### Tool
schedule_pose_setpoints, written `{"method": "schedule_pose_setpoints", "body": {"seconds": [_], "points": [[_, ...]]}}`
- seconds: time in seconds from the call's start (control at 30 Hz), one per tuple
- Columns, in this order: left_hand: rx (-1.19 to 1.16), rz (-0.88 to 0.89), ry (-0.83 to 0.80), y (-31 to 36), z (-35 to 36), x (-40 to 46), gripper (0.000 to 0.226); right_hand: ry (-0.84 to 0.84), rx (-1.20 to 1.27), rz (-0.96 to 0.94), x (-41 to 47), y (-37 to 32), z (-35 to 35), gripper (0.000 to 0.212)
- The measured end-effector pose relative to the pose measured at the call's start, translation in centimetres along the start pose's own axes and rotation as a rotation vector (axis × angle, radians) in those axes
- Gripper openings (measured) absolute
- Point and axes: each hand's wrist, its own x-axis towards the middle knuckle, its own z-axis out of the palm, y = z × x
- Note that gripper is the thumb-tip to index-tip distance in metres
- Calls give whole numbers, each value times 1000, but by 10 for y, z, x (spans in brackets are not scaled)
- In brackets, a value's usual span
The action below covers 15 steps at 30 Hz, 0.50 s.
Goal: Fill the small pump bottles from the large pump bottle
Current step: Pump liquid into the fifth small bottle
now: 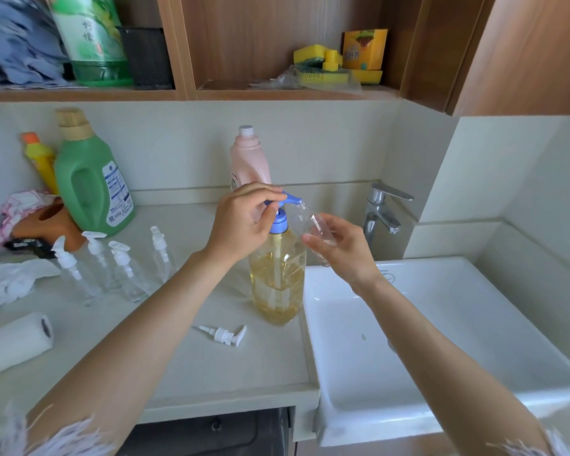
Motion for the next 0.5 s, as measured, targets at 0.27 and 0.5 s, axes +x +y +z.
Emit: {"method": "schedule_pose_setpoints", "body": {"seconds": [0.27,0.5], "points": [[-74,5,52,-2,8,-7,16,46,-205,51,-1,-11,-10,31],[-139,-25,15,-5,12,-17,18,12,-208,173,-12,-20,-8,41]]}}
